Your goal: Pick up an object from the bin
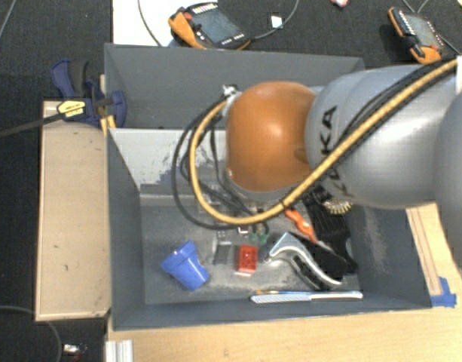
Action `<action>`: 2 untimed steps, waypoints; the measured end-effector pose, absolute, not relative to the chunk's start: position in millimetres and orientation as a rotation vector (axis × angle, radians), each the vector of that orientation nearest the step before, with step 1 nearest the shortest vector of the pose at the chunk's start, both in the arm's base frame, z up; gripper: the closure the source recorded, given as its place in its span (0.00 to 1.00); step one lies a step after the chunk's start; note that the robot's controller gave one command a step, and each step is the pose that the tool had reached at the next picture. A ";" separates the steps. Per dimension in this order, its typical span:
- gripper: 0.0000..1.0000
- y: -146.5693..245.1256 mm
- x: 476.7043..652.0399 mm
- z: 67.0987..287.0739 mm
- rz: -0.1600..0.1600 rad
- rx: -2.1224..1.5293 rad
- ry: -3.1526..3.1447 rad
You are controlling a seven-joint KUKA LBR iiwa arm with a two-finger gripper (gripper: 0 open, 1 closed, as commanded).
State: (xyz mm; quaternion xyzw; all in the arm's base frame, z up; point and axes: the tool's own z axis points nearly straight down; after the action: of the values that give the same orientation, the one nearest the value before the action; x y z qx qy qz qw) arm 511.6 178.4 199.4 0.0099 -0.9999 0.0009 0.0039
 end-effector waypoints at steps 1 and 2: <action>0.00 183.0 548.1 134.9 -0.002 0.067 -3.142; 0.00 207.8 524.5 143.1 -0.004 0.090 -3.143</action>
Offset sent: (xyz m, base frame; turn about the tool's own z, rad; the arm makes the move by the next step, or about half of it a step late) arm -0.0031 0.0460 -0.0217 -0.0438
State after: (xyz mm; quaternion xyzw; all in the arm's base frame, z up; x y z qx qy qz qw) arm 524.5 207.8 143.1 0.0286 -0.9996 -0.0013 -0.0011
